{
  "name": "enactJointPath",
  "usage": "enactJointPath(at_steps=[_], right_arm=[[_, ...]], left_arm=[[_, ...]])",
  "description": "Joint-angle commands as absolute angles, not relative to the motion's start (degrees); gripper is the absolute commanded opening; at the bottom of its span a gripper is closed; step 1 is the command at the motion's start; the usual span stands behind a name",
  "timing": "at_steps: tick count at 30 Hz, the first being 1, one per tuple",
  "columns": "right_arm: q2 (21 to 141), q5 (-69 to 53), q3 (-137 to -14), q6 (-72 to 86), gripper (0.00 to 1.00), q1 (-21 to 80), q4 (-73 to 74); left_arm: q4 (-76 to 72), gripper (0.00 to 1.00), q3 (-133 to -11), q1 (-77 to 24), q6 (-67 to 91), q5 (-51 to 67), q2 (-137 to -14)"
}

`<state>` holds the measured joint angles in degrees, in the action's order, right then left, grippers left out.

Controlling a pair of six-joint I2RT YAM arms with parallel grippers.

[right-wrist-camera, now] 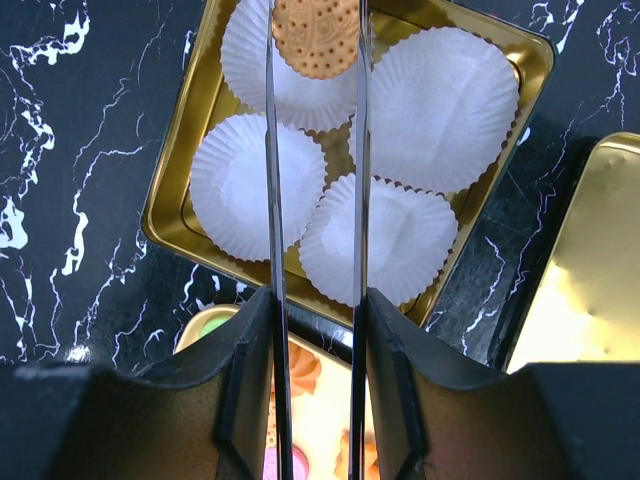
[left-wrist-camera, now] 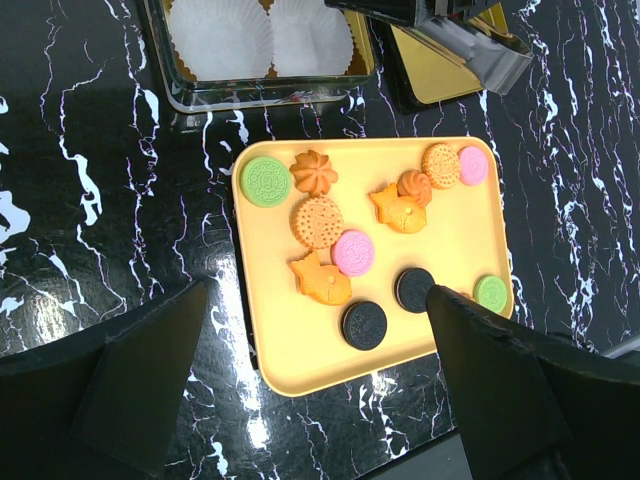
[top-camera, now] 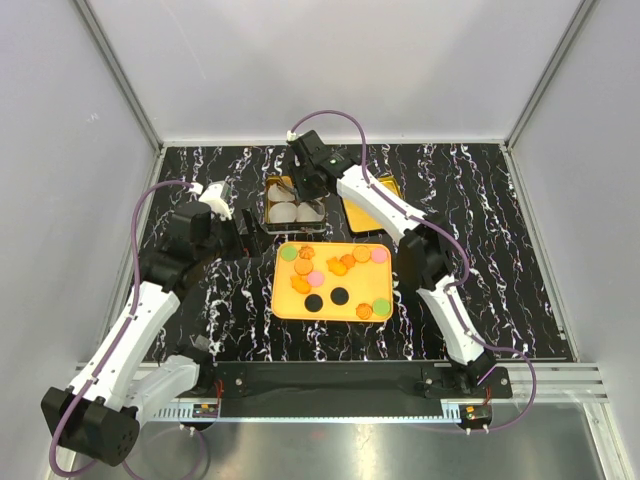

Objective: Pack the cookies

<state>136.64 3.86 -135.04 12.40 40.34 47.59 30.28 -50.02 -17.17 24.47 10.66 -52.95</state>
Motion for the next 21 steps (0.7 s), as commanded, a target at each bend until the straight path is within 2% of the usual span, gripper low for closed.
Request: enactJointPath(at_steps=[1, 8, 15, 21], right_arm=[[136.8, 4.3, -136.6, 13.0, 0.4, 40.3, 44.1], [137.2, 3.8, -135.8, 13.9, 0.42, 40.4, 44.4], [136.9, 3.4, -135.3, 14.0, 0.55, 40.9, 44.6], [136.7, 3.9, -135.6, 14.0, 0.56, 41.0, 45.4]], left_arm=[[28.1, 0.99, -49.5, -16.8, 24.8, 10.2, -52.0], [28.1, 0.99, -49.6, -16.7, 24.8, 10.2, -52.1], [28.0, 0.99, -49.5, -16.6, 24.8, 10.5, -52.1], [28.0, 0.99, -49.6, -16.5, 24.8, 10.5, -51.9]])
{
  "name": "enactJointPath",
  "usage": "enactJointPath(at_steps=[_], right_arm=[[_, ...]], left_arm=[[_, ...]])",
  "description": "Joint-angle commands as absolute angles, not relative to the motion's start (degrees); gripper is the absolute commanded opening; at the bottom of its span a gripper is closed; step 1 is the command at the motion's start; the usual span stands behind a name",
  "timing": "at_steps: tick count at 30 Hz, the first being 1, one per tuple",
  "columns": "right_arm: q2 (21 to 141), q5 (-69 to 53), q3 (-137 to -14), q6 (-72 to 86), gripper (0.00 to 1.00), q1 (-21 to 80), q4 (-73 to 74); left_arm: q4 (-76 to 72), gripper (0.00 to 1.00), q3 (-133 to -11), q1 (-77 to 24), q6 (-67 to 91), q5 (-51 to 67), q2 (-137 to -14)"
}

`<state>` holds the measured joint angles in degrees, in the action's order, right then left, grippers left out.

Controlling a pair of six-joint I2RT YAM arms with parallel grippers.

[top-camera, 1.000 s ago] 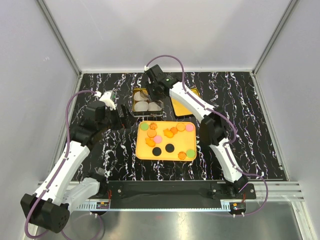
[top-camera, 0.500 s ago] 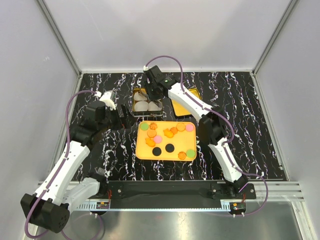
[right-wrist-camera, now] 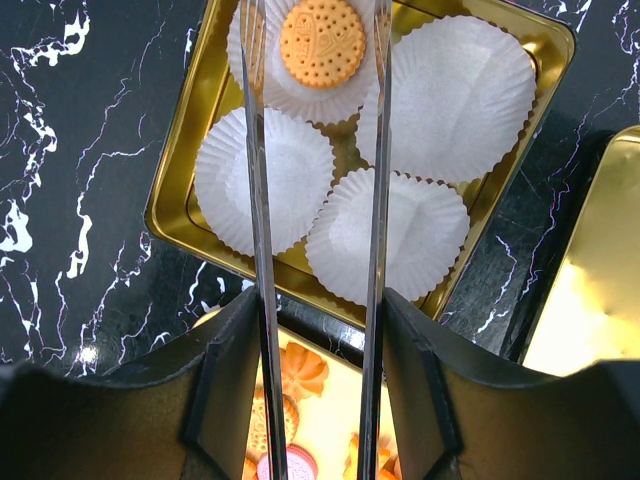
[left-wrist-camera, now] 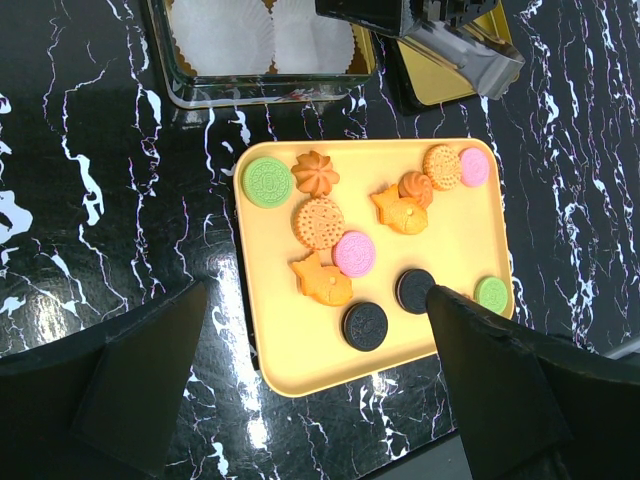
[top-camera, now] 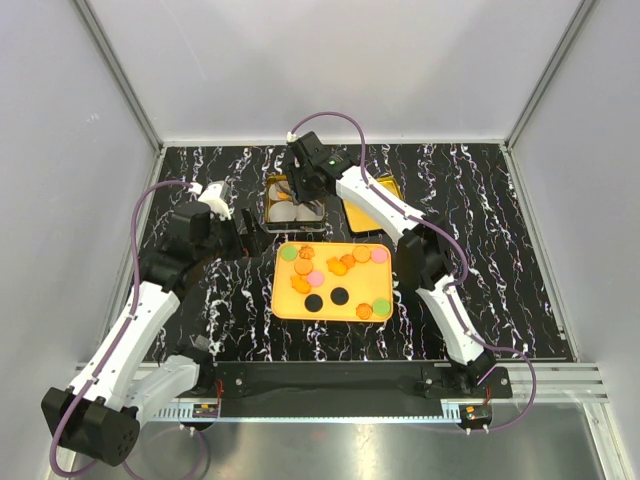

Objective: Pack the cookies

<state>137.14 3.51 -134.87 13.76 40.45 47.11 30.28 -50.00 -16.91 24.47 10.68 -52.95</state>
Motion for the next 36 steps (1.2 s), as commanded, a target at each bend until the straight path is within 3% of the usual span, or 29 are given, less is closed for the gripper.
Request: enactJointPath(at_steps=[1, 10, 20, 29, 36], right_arm=[[136.5, 4.0, -135.6, 14.1, 0.56, 41.0, 45.4], [132.3, 5.8, -136.8, 12.8, 0.54, 41.2, 47.0], [120.5, 8.3, -129.0, 13.2, 0.53, 41.3, 46.5], [98.2, 6.3, -99.9, 16.3, 0.52, 41.4, 43.9], [85.7, 5.6, -84.5, 17.6, 0.52, 44.6, 48.2]], left_arm=[[28.0, 0.99, -49.5, -16.5, 24.8, 10.5, -51.9], [28.0, 0.99, -49.5, -16.4, 24.8, 10.5, -51.7], [27.9, 0.99, -49.4, -16.3, 25.0, 10.5, -51.4], [27.4, 0.99, -49.2, -16.3, 25.1, 11.6, -51.3], [27.3, 0.99, -49.3, -16.1, 25.2, 12.2, -51.9]])
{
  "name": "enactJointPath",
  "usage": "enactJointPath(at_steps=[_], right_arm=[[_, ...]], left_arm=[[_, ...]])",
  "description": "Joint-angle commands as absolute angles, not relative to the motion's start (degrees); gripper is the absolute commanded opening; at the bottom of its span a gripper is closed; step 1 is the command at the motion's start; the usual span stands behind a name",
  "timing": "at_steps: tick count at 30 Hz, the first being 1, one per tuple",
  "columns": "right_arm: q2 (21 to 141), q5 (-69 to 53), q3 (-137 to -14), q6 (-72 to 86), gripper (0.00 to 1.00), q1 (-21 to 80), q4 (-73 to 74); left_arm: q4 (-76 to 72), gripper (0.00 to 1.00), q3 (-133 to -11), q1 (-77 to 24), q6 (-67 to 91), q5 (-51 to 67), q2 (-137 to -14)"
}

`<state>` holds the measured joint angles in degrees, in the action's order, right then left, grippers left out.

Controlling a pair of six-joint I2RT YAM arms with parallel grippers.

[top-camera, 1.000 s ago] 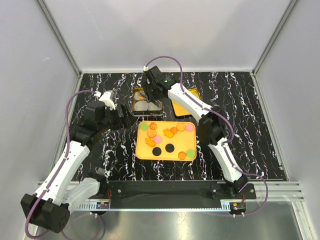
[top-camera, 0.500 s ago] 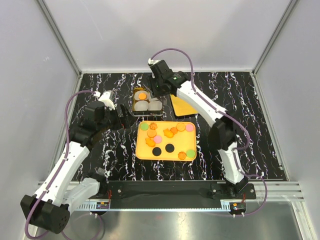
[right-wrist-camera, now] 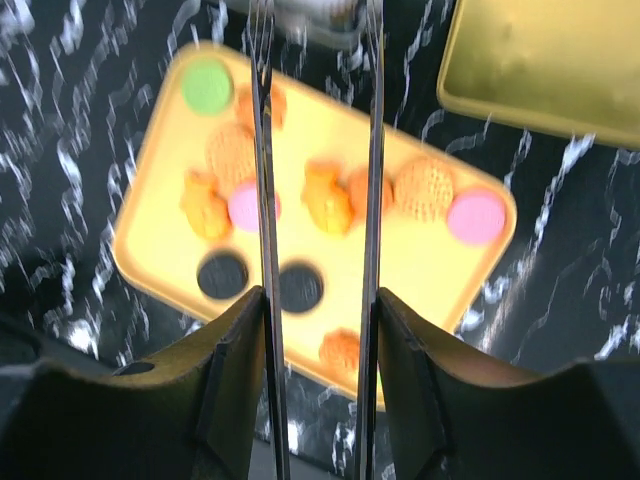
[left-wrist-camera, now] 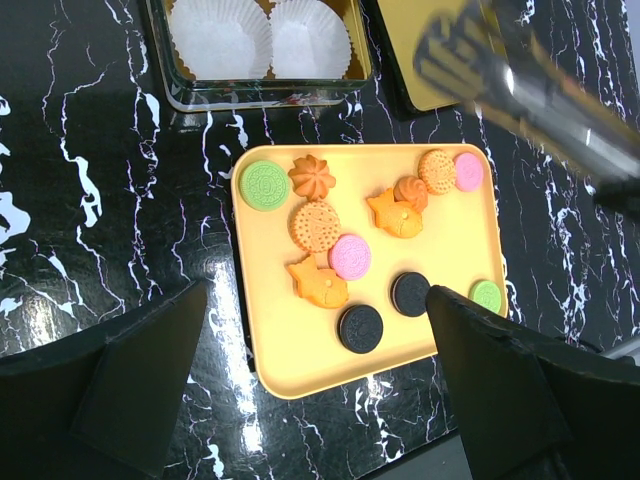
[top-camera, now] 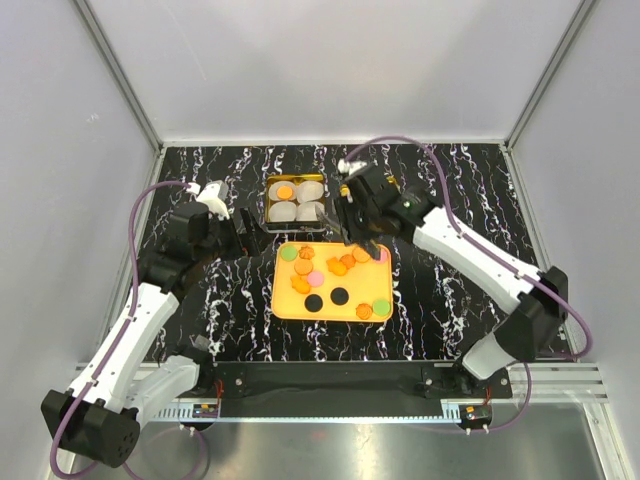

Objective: Pack the cookies

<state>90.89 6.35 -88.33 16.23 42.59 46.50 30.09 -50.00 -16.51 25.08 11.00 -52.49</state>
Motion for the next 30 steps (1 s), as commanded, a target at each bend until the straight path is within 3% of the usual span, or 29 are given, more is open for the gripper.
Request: enactJointPath(at_steps=[1, 9, 30], right_arm=[[84.4, 5.0, -83.0, 17.8, 0.52, 44.8, 48.4], [75.2, 0.2, -69.4, 20.1, 0.56, 46.8, 51.2], [79.1, -0.3, -67.3, 20.8, 0.59, 53.1, 54.9]], left_arm=[[27.3, 0.99, -49.3, -16.1, 25.2, 12.3, -51.9], [27.2, 0.99, -49.2, -16.0, 25.2, 12.7, -52.3], [27.2, 0.99, -49.1, -15.9, 25.3, 12.9, -52.6]])
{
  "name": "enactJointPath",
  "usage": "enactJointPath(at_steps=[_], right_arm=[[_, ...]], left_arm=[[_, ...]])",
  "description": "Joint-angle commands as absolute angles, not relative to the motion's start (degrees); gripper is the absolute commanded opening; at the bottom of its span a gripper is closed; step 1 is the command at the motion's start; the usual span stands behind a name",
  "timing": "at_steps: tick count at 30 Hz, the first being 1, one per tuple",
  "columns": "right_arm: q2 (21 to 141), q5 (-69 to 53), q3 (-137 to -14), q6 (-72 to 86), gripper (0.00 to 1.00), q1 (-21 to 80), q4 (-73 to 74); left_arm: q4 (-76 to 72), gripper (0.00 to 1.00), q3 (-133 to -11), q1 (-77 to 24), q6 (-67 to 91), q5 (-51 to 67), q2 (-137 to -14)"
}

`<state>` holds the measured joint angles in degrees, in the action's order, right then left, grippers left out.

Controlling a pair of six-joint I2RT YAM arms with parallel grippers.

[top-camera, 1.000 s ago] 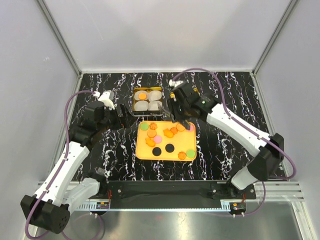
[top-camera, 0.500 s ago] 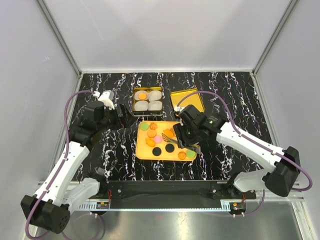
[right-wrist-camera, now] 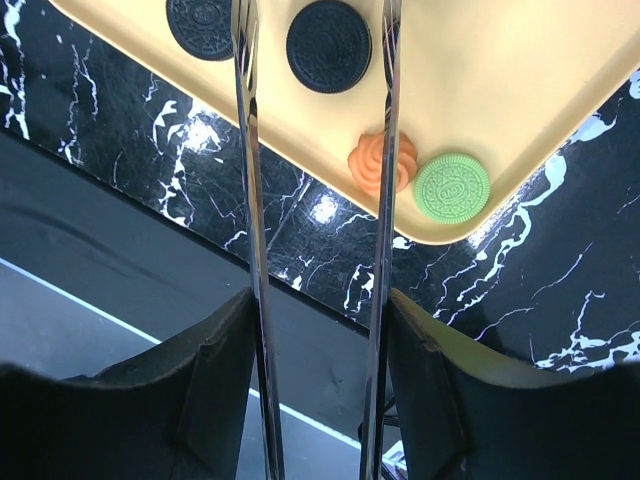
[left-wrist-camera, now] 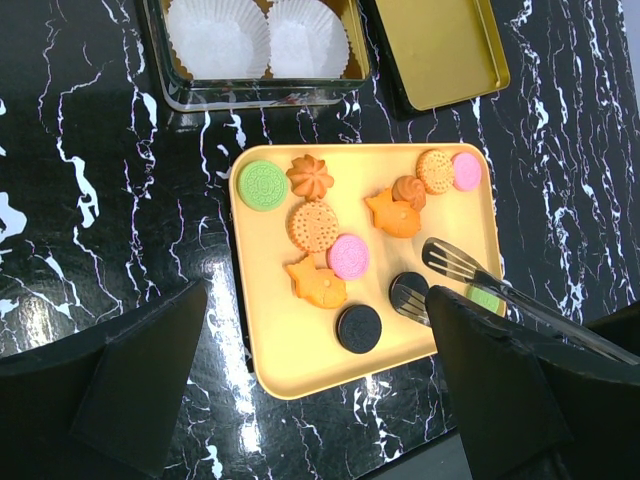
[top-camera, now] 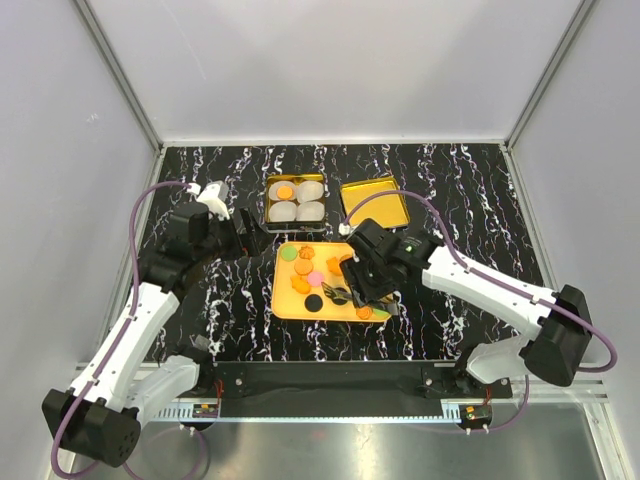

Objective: Pack the cookies

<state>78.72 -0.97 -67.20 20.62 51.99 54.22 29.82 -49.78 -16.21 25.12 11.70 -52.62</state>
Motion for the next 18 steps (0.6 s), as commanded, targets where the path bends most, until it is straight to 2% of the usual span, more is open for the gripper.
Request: enactJointPath(at_steps=[1, 18], right_arm=[[79.3, 1.2, -67.3, 20.7, 0.59, 53.3, 55.1], [81.4, 1.7, -68.4, 20.5, 0.58, 55.0, 57.4]], left_arm=[[27.1, 0.99, -49.1, -15.9, 25.3, 12.8, -52.6], [27.2, 0.99, -49.0, -15.9, 25.3, 12.9, -52.6]])
